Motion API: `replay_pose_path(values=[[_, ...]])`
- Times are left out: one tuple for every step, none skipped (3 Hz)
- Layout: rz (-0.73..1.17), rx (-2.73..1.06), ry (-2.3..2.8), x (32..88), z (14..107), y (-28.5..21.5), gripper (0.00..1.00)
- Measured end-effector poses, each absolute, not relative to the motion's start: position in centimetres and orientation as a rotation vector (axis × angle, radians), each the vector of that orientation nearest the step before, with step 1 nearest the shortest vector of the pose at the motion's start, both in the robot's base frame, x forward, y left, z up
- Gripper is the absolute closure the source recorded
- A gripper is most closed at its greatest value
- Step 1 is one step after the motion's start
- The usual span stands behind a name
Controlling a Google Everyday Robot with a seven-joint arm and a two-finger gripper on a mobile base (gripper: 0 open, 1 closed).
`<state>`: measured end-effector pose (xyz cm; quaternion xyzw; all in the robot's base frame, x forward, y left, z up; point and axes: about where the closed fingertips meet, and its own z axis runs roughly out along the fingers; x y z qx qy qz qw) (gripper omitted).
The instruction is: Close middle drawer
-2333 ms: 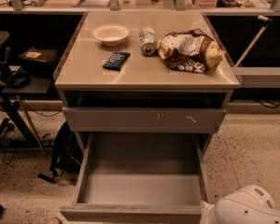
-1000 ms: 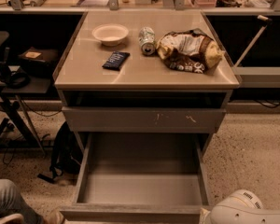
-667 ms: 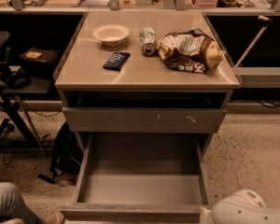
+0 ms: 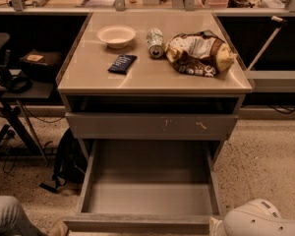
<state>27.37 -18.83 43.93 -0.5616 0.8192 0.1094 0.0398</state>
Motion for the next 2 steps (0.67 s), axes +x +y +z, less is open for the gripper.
replay_pose_path(values=[[0.384, -1.718, 2.49, 26.5, 44.3, -19.0, 0.0], [0.552, -1.67, 2.501, 20.6, 46.3, -18.7, 0.0]])
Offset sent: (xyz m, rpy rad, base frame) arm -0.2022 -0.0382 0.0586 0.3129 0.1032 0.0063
